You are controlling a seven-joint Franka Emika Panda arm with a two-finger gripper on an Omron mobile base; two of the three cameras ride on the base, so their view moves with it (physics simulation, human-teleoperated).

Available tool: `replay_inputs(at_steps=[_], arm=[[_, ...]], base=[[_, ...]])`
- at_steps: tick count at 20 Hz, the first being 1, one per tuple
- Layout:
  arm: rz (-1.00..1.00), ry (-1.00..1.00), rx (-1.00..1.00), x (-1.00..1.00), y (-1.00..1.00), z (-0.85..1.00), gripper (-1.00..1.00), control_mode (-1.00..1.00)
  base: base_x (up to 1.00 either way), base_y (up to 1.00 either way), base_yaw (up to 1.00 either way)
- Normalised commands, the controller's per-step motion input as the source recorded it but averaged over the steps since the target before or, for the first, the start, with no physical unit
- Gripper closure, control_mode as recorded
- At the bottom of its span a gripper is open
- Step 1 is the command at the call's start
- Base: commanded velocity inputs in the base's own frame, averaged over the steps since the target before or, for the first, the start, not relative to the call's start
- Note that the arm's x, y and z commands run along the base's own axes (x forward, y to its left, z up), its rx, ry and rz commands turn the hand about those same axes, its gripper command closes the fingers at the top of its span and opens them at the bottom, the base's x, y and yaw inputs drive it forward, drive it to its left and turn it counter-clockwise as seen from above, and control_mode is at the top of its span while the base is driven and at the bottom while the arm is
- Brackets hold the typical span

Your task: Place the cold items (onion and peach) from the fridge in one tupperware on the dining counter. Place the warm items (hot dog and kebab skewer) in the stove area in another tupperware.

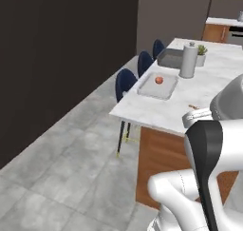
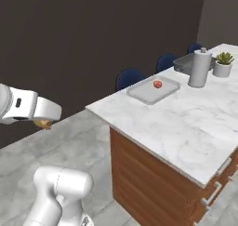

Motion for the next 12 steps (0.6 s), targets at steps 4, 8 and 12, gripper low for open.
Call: replay_inputs(at_steps=[4,8,12], arm=[[0.0,0.0,0.0,0.0,0.0,0.0,1.0,1.0],[0.0,0.0,0.0,0.0,0.0,0.0,1.0,1.0],[0.0,0.0,0.0,0.0,0.0,0.0,1.0,1.0]], base=[[0.66,1.0,-0.45],[0.65,1.0,-0.45],[0.61,1.0,-0.46]])
